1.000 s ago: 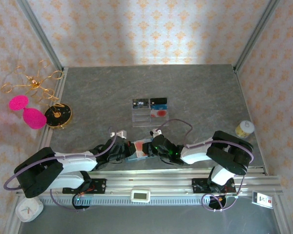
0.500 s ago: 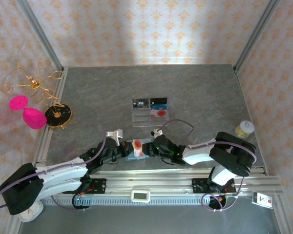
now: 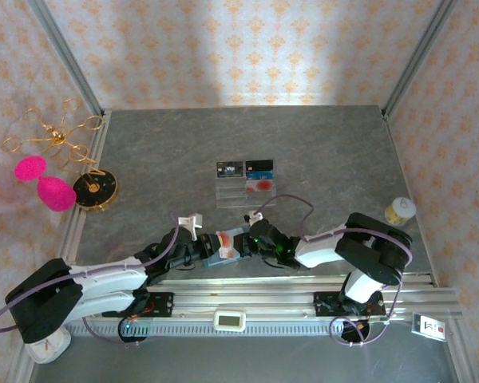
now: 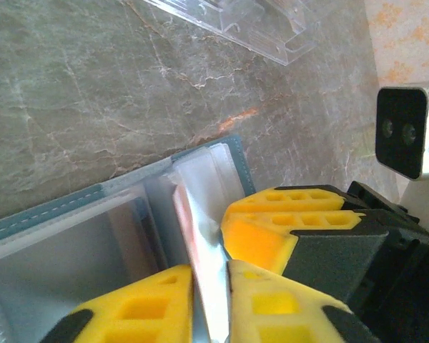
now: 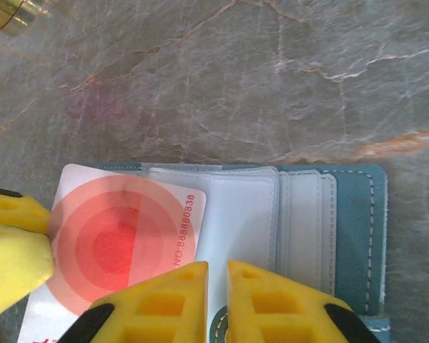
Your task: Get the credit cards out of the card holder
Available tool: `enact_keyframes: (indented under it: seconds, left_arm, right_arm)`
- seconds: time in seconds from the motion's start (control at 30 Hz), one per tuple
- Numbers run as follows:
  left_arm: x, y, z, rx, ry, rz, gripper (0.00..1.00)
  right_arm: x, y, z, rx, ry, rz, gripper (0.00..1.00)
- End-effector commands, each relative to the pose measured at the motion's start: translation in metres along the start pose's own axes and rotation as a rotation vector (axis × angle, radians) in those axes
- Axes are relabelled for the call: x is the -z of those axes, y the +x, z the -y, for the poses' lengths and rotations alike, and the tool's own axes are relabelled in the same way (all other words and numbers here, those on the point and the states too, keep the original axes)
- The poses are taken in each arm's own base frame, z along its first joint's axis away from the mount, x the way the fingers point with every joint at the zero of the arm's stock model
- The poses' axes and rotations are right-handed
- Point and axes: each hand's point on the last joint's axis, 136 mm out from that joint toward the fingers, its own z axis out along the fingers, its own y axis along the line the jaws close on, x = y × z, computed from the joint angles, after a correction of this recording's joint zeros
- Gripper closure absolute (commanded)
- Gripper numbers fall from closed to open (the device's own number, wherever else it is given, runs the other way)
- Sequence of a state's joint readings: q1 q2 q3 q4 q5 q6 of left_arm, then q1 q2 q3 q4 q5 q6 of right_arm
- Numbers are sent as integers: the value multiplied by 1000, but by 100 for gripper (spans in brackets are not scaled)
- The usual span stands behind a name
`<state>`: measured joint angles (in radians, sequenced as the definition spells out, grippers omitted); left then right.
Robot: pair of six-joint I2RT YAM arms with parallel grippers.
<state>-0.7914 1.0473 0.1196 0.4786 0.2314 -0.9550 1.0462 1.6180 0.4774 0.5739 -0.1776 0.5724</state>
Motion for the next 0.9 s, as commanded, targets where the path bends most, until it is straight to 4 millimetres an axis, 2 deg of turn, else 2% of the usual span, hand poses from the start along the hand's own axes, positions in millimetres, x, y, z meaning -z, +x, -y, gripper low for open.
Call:
enact_keyframes:
  seconds: [0.0, 0.17, 0.2, 0.3, 0.53, 0.63, 0.73, 0.87]
  left_arm:
    - [0, -2, 9, 1, 55, 9, 79]
    - [-4, 2, 6, 2, 46, -10, 78]
    - [-4, 3, 6, -2, 43, -15, 81]
    - [-5, 4, 4, -14, 25, -25, 100]
    - [12, -17, 6, -102, -55, 36, 100]
    - [21, -32, 19, -182, -67, 75, 100]
    - [28, -47, 46, -313, -16, 110, 100]
    - [32, -66, 74, -487, 24, 134, 100]
  right_arm:
    - [-4, 40, 16, 12, 35, -157, 88]
    - [-6, 43, 13, 19, 22, -172, 88]
    - [-7, 42, 14, 17, 25, -171, 88]
    - [-6, 41, 18, 10, 51, -163, 88]
    - [4, 36, 42, -24, 155, -104, 88]
    - [7, 32, 42, -27, 151, -82, 86]
    - [12, 23, 35, -8, 122, -42, 85]
    - [31, -3, 26, 55, 117, 64, 82]
